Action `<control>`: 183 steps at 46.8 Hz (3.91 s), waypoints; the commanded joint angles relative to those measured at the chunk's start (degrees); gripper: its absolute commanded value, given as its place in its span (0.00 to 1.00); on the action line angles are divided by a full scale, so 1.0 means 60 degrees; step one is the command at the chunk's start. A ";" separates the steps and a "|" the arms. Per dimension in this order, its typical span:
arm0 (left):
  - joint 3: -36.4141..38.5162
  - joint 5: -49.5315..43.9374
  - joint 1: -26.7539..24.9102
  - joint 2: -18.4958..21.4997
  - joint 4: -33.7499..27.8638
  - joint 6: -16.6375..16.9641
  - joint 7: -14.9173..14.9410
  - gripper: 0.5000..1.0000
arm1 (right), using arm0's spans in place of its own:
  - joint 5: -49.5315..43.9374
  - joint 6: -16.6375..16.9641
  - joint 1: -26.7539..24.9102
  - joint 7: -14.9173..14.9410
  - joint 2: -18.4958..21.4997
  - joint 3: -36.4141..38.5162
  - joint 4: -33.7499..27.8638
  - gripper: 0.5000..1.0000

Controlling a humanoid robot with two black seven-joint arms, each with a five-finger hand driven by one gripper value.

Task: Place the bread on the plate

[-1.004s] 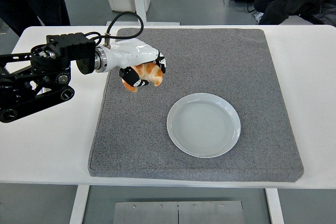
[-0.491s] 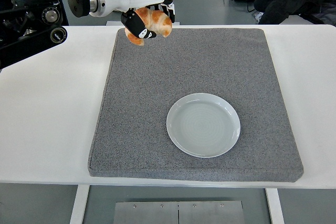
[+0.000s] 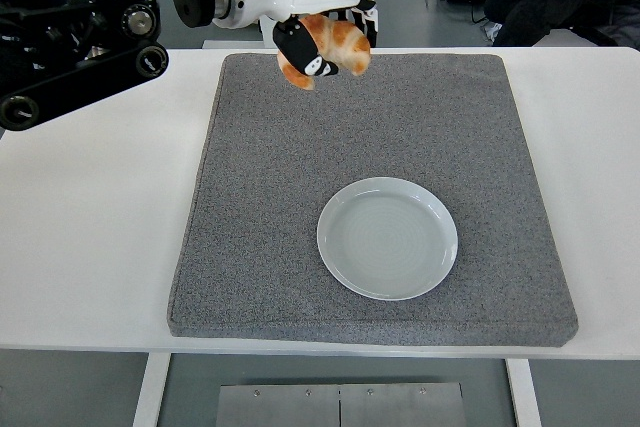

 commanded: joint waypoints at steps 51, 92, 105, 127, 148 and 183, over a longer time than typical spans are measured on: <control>0.0016 0.0004 -0.0085 -0.3509 0.1335 -0.0187 -0.0810 0.00 | 0.0000 0.0003 -0.0002 -0.0001 0.0000 0.0000 0.0000 1.00; 0.1656 0.1278 0.1204 -0.3759 0.1291 0.0047 -0.0854 0.00 | 0.0000 0.0003 -0.0002 -0.0001 0.0000 0.0000 0.0000 1.00; 0.1817 0.1498 0.1395 -0.3744 0.1306 0.0427 -0.0839 0.00 | 0.0000 0.0003 -0.0002 -0.0001 0.0000 0.0000 0.0000 1.00; 0.2154 0.2011 0.1951 -0.3642 0.1350 0.0574 -0.0839 0.00 | 0.0000 0.0003 -0.0002 -0.0001 0.0000 0.0000 0.0000 1.00; 0.2110 0.1851 0.1893 -0.3524 0.1306 0.0326 -0.0796 0.30 | 0.0000 0.0003 -0.0002 -0.0001 0.0000 0.0000 0.0000 1.00; 0.1730 -0.0449 0.0092 -0.2572 0.0574 -0.0451 -0.0708 1.00 | 0.0000 0.0003 -0.0002 -0.0001 0.0000 0.0000 0.0000 1.00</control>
